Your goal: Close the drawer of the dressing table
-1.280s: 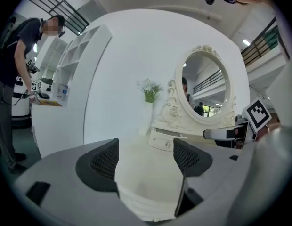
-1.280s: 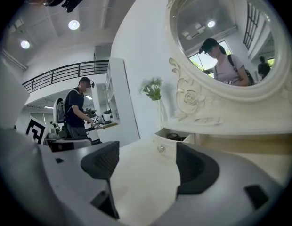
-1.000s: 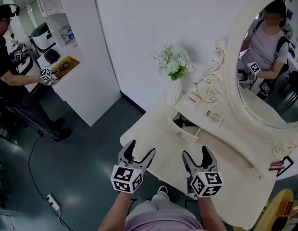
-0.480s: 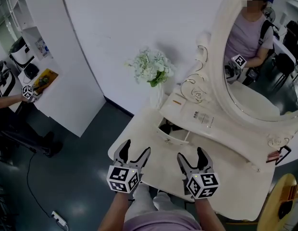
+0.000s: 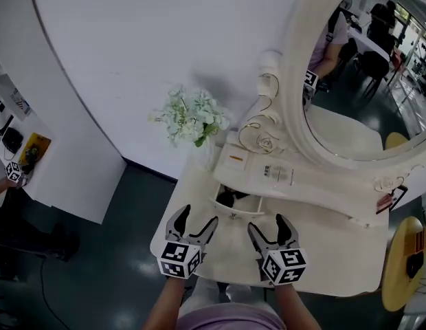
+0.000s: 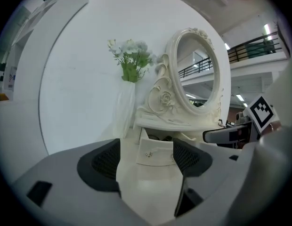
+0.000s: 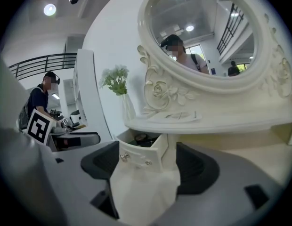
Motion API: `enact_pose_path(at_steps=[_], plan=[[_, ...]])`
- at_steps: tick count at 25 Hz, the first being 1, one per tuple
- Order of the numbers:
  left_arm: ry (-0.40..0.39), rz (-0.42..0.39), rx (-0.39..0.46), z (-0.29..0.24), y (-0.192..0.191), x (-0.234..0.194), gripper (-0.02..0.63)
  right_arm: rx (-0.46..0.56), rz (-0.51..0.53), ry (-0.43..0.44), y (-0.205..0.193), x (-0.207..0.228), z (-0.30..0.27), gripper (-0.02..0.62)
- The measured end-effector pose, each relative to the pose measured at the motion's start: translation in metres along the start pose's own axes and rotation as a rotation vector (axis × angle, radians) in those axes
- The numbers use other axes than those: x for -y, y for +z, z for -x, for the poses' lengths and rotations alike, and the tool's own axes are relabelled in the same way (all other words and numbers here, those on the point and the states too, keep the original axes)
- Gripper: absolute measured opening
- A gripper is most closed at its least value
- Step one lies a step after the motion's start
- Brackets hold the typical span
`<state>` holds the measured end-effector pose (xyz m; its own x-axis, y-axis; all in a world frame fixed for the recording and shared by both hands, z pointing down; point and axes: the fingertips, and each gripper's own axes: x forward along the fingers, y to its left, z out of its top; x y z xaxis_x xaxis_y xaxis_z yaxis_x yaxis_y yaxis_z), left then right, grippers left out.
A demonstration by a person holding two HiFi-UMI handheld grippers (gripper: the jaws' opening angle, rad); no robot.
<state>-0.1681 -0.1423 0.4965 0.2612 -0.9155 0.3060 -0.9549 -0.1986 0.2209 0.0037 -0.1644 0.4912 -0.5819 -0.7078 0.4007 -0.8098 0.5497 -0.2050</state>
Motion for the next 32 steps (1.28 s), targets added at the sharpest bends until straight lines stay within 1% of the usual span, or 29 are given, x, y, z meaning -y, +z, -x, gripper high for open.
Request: enact_pose_path(at_steps=[6,10,13,16,20,24,28,32], plan=[[-0.124,-0.07,-0.059,-0.025,-0.007,0.004,0.348,-0.03,-0.002,-0.057,-0.009,0.003,-0.008,0.373],[-0.168,-0.087,-0.101,-0.034,-0.018,0.004,0.348,-0.063,0.013,-0.076,-0.02,0.003,-0.017,0.373],[-0.194,-0.106,-0.118,-0.039,-0.022,0.003,0.348,-0.084,0.02,-0.092,-0.028,0.003,-0.022,0.373],[-0.213,-0.142,-0.131,-0.043,-0.025,0.003,0.336,-0.091,0.015,-0.101,-0.033,0.004,-0.025,0.37],[-0.234,-0.183,-0.149,-0.048,-0.03,0.004,0.301,-0.097,0.012,-0.105,-0.037,0.005,-0.027,0.334],[-0.245,-0.199,-0.166,-0.053,-0.035,0.005,0.288,-0.114,0.009,-0.11,-0.042,0.008,-0.029,0.305],[-0.237,-0.206,-0.176,-0.058,-0.037,0.004,0.281,-0.13,0.013,-0.112,-0.047,0.011,-0.035,0.299],[-0.233,-0.208,-0.189,-0.059,-0.038,0.002,0.258,-0.14,0.023,-0.11,-0.049,0.012,-0.041,0.288]])
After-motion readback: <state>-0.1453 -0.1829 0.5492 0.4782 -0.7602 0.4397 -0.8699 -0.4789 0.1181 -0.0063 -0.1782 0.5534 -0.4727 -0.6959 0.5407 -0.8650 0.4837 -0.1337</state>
